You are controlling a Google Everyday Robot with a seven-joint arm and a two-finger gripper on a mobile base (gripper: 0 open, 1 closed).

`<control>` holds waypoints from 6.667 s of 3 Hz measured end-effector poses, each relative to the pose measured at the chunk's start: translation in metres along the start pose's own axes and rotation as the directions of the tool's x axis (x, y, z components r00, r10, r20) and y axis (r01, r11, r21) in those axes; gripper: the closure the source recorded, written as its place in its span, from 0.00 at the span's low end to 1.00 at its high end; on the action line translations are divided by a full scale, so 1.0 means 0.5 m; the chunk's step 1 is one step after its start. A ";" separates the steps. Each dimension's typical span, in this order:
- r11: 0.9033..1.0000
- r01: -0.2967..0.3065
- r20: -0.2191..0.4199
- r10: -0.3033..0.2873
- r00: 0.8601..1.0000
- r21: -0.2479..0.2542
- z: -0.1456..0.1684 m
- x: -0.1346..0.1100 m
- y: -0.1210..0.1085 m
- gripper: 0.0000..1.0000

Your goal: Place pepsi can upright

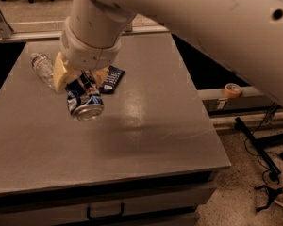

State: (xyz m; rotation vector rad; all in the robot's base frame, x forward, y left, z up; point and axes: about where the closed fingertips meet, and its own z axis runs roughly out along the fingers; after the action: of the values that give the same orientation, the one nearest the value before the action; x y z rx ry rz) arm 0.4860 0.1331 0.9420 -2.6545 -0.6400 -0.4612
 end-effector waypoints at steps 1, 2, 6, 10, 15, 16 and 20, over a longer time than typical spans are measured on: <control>1.000 0.004 -0.031 -0.003 1.000 0.026 -0.019 0.010 -0.009 1.00; 1.000 0.005 -0.031 -0.004 0.999 0.026 -0.020 0.010 -0.009 1.00; 0.947 0.313 -0.370 -0.318 0.873 -0.075 -0.079 0.013 0.155 1.00; 0.881 0.469 -0.550 -0.361 0.753 0.064 -0.013 0.004 0.144 1.00; 0.770 0.638 -0.846 -0.336 0.414 0.007 0.018 -0.025 0.101 0.59; 0.769 0.639 -0.845 -0.334 0.418 0.012 0.032 -0.038 0.101 0.36; 0.817 0.568 -0.744 -0.442 0.501 -0.103 -0.053 -0.118 0.211 0.00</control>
Offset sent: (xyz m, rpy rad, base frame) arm 0.0019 0.0005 0.0109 0.0272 -0.0386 0.0149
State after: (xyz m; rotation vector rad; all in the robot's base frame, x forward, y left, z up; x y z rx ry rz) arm 0.4820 0.0126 0.9133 -1.7874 -1.0997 -1.5014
